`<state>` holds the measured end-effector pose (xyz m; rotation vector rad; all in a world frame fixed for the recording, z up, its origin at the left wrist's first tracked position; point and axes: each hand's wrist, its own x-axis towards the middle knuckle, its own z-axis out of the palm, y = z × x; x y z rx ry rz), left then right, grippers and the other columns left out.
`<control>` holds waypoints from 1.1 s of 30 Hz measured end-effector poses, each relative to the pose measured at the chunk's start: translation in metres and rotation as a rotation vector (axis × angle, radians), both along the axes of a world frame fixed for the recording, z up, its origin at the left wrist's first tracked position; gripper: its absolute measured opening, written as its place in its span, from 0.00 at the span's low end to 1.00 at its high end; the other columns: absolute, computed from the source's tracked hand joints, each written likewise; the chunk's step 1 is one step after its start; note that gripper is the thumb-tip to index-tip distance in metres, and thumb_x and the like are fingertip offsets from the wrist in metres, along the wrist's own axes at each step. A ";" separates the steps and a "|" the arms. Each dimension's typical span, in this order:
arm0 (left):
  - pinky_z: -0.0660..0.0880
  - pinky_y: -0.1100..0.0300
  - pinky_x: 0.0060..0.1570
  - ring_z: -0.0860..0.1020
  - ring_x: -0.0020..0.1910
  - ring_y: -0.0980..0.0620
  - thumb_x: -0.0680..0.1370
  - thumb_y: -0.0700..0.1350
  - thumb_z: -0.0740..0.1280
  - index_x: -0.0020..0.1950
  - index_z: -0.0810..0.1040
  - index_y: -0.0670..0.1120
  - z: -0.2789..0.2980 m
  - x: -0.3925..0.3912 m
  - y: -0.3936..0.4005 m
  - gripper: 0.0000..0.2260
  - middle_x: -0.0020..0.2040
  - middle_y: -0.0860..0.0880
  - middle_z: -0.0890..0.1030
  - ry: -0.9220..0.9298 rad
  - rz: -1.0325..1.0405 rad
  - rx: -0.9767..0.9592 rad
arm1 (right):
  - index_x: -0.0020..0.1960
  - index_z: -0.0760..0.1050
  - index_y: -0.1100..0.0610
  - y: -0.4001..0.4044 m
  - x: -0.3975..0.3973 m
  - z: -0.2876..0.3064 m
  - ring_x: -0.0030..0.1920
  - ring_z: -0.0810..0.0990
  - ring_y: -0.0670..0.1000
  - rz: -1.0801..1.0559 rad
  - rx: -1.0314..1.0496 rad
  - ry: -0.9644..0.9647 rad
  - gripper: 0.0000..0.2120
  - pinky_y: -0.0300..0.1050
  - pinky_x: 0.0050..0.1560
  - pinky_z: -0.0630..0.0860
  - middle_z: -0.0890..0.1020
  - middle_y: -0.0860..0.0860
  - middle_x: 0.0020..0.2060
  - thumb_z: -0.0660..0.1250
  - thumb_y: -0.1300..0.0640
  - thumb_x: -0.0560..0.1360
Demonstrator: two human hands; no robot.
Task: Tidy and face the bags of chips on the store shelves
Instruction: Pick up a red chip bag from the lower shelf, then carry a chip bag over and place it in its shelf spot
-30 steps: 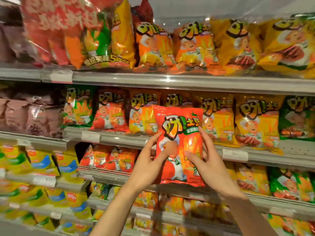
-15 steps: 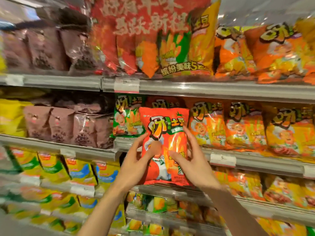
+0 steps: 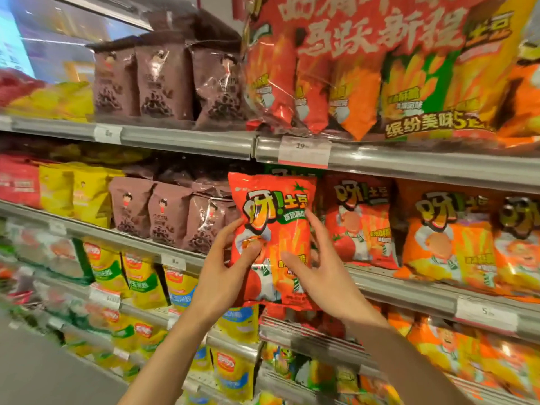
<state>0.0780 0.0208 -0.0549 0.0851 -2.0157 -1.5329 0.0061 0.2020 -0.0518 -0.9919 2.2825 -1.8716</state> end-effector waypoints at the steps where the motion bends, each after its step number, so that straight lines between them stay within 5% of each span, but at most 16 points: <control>1: 0.71 0.58 0.65 0.75 0.64 0.62 0.77 0.53 0.71 0.69 0.72 0.62 0.002 -0.002 -0.010 0.20 0.64 0.59 0.79 0.016 -0.007 0.000 | 0.76 0.52 0.31 -0.006 -0.001 0.004 0.67 0.76 0.44 -0.016 0.028 0.005 0.38 0.54 0.64 0.76 0.72 0.33 0.69 0.71 0.48 0.76; 4: 0.71 0.58 0.65 0.75 0.65 0.60 0.76 0.55 0.71 0.69 0.72 0.62 0.007 -0.006 -0.048 0.21 0.65 0.57 0.79 0.050 -0.002 -0.004 | 0.78 0.56 0.41 -0.020 -0.009 0.018 0.63 0.76 0.37 -0.107 0.095 0.020 0.34 0.40 0.60 0.77 0.72 0.40 0.68 0.69 0.50 0.77; 9: 0.71 0.67 0.61 0.75 0.61 0.68 0.78 0.49 0.70 0.69 0.72 0.58 0.011 -0.013 -0.101 0.20 0.62 0.61 0.78 0.080 0.031 -0.038 | 0.78 0.57 0.60 -0.046 -0.060 0.030 0.73 0.68 0.55 -0.520 0.324 0.093 0.38 0.49 0.72 0.65 0.68 0.57 0.74 0.67 0.43 0.77; 12: 0.71 0.58 0.65 0.75 0.64 0.62 0.78 0.53 0.70 0.69 0.72 0.60 0.008 -0.019 -0.121 0.20 0.65 0.58 0.78 0.062 0.025 -0.049 | 0.74 0.58 0.67 -0.066 -0.085 0.029 0.67 0.73 0.61 -0.602 0.382 0.004 0.38 0.45 0.58 0.70 0.73 0.61 0.67 0.68 0.43 0.77; 15: 0.72 0.61 0.63 0.76 0.62 0.63 0.77 0.53 0.70 0.69 0.72 0.60 0.007 -0.020 -0.131 0.21 0.63 0.59 0.78 0.043 0.022 -0.039 | 0.68 0.65 0.66 -0.073 -0.095 0.025 0.59 0.78 0.60 -0.638 0.332 -0.069 0.31 0.44 0.47 0.69 0.78 0.58 0.56 0.69 0.45 0.77; 21: 0.74 0.52 0.64 0.78 0.61 0.59 0.78 0.52 0.71 0.69 0.72 0.59 0.004 -0.021 -0.149 0.21 0.62 0.58 0.79 0.052 0.017 -0.043 | 0.64 0.71 0.61 -0.079 -0.097 0.028 0.56 0.79 0.56 -0.690 0.203 0.000 0.32 0.47 0.52 0.75 0.79 0.55 0.56 0.73 0.39 0.71; 26: 0.72 0.61 0.61 0.75 0.61 0.65 0.77 0.56 0.70 0.71 0.71 0.59 0.008 -0.014 -0.156 0.23 0.63 0.60 0.78 0.049 0.023 -0.060 | 0.65 0.72 0.59 -0.092 -0.093 0.048 0.55 0.80 0.55 -0.656 0.167 -0.027 0.35 0.51 0.54 0.78 0.80 0.53 0.55 0.71 0.34 0.70; 29: 0.73 0.61 0.60 0.76 0.60 0.66 0.77 0.56 0.70 0.70 0.71 0.59 0.005 -0.012 -0.160 0.22 0.62 0.62 0.78 0.050 0.020 -0.041 | 0.70 0.70 0.57 -0.091 -0.082 0.052 0.59 0.78 0.54 -0.625 0.221 0.007 0.36 0.52 0.60 0.77 0.79 0.51 0.59 0.70 0.35 0.71; 33: 0.75 0.58 0.59 0.78 0.59 0.64 0.74 0.60 0.69 0.69 0.72 0.61 -0.004 -0.011 -0.148 0.24 0.60 0.61 0.80 0.024 -0.034 -0.013 | 0.72 0.67 0.54 -0.068 -0.060 0.047 0.56 0.76 0.50 -0.642 0.293 0.059 0.34 0.48 0.56 0.75 0.77 0.49 0.59 0.69 0.37 0.73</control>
